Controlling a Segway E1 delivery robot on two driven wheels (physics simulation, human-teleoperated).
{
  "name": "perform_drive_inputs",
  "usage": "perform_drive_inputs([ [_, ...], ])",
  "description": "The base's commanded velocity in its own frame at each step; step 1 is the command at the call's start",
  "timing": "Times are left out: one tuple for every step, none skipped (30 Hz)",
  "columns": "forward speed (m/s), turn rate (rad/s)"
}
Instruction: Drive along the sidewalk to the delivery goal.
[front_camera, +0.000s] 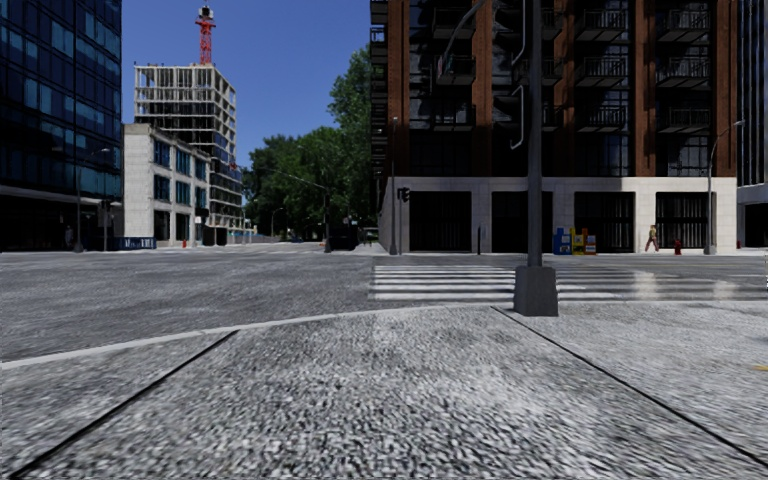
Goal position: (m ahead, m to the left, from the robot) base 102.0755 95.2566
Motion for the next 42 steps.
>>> perform_drive_inputs([
  [2.0,-0.35],
  [2.0,-0.35],
  [2.0,-0.35],
  [2.0,-0.35],
  [2.0,-0.35],
  [2.0,-0.35],
  [2.0,-0.35],
  [2.0,-0.35],
  [2.0,-0.35],
  [2.0,-0.35],
  [2.0,-0.35],
  [2.0,-0.35],
  [2.0,-0.35],
  [2.0,-0.35],
  [2.0,-0.35],
  [2.0,-0.35],
  [2.0,-0.35],
  [2.0,-0.35],
  [2.0,-0.35],
  [2.0,-0.35],
  [2.0,-0.35],
  [2.0,-0.35],
  [2.0,-0.35],
  [2.0,-0.35],
  [2.0,-0.34],
  [2.0,-0.16],
  [2.0,0.0],
  [2.0,0.0],
  [2.0,0.0],
  [2.0,0.0],
  [2.0,0.0],
  [2.0,0.0],
  [2.0,0.0],
  [2.0,0.0],
  [2.0,0.0],
  [2.0,0.0],
  [2.0,0.0],
  [2.0,0.0],
  [2.0,0.0],
  [2.0,0.0],
  [2.0,0.0],
  [2.0,0.0],
])
